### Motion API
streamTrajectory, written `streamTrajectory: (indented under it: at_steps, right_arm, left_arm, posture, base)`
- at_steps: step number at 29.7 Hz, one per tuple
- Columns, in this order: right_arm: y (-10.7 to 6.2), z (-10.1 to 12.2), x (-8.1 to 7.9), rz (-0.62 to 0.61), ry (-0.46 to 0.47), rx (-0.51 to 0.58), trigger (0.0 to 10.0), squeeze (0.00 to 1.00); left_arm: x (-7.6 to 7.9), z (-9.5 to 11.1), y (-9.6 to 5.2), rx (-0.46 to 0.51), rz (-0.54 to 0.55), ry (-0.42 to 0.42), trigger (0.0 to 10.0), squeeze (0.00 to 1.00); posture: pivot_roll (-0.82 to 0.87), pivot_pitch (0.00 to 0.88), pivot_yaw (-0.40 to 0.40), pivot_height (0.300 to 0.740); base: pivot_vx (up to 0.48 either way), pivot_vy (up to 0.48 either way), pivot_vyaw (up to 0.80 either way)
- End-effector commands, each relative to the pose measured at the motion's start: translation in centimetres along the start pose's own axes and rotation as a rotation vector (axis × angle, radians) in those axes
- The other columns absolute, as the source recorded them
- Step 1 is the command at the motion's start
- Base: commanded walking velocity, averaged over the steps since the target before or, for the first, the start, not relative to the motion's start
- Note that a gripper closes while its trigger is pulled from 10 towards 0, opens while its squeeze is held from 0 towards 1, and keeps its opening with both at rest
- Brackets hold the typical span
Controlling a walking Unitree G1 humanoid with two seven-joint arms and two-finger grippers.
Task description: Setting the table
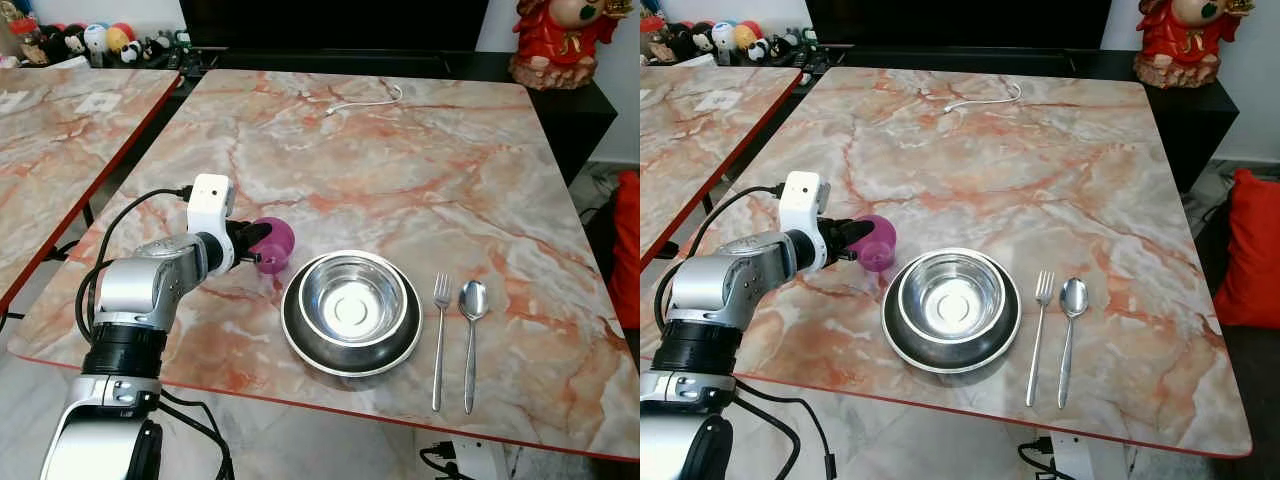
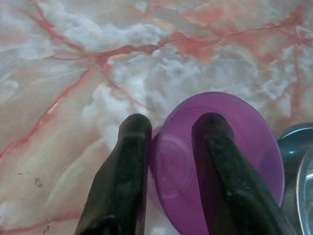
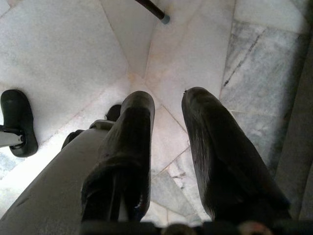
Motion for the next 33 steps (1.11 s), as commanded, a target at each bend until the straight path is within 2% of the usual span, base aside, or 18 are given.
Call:
streamTrajectory:
  at_steps: [1, 13, 20, 21, 22, 23, 29, 33]
  right_arm:
    - [-0.2, -0.9, -0.2, 0.006, 0.003, -0.029, 10.0, 0.00]
    - [-0.2, -1.0, -0.2, 0.008, -0.002, -0.034, 10.0, 0.00]
    - [-0.2, -1.0, -0.3, 0.009, -0.003, -0.035, 10.0, 0.00]
    - [-0.2, -1.0, -0.3, 0.009, -0.003, -0.035, 10.0, 0.00]
    - [-0.2, -1.0, -0.3, 0.009, -0.003, -0.034, 10.0, 0.00]
    - [-0.2, -1.0, -0.2, 0.009, -0.003, -0.035, 10.0, 0.00]
    - [-0.2, -1.0, -0.2, 0.008, -0.003, -0.035, 10.0, 0.00]
    - [-0.2, -0.9, -0.2, 0.009, -0.003, -0.034, 10.0, 0.00]
  left_arm:
    - [-0.3, 0.1, 0.0, -0.011, 0.012, -0.027, 10.0, 0.90]
    - [-0.6, 0.1, 0.1, -0.007, 0.038, -0.039, 10.0, 0.89]
    - [-0.1, 1.0, 0.0, 0.034, 0.024, -0.023, 10.0, 0.82]
    - [-0.1, 1.1, 0.0, 0.039, 0.021, -0.012, 10.0, 0.73]
    - [0.0, 1.2, 0.0, 0.045, 0.019, -0.001, 10.0, 0.73]
    - [0.4, 1.7, -0.2, 0.079, 0.008, 0.041, 10.0, 0.00]
    - [1.0, 2.9, -0.6, 0.145, -0.012, 0.093, 10.0, 0.00]
    - [0.7, 4.5, -1.5, 0.244, 0.033, 0.177, 10.0, 0.00]
  posture:
    - [-0.04, 0.101, 0.043, 0.740]
    - [-0.04, 0.104, 0.041, 0.740]
    - [-0.04, 0.105, 0.041, 0.740]
    - [-0.04, 0.106, 0.040, 0.740]
    - [-0.04, 0.106, 0.040, 0.740]
    - [-0.04, 0.107, 0.040, 0.740]
    - [-0.04, 0.111, 0.038, 0.740]
    - [-0.04, 0.115, 0.037, 0.740]
  base:
    - [0.000, 0.000, 0.00]
    - [0.000, 0.000, 0.00]
    - [0.000, 0.000, 0.00]
    - [0.000, 0.000, 0.00]
    - [0.000, 0.000, 0.00]
    - [0.000, 0.000, 0.00]
    - [0.000, 0.000, 0.00]
    - [0.000, 0.000, 0.00]
Point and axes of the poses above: a point about 5 cm out from each wrist's last joint towards the gripper, its own y axis pointing out of the wrist towards the gripper, its own z axis along the axis of the wrist's last joint, x = y × z, the point moved 3 cm from there along y, pointing out of the wrist towards the gripper, and after that the axes turned 10 degrees about -y, right-handed, at the moved point
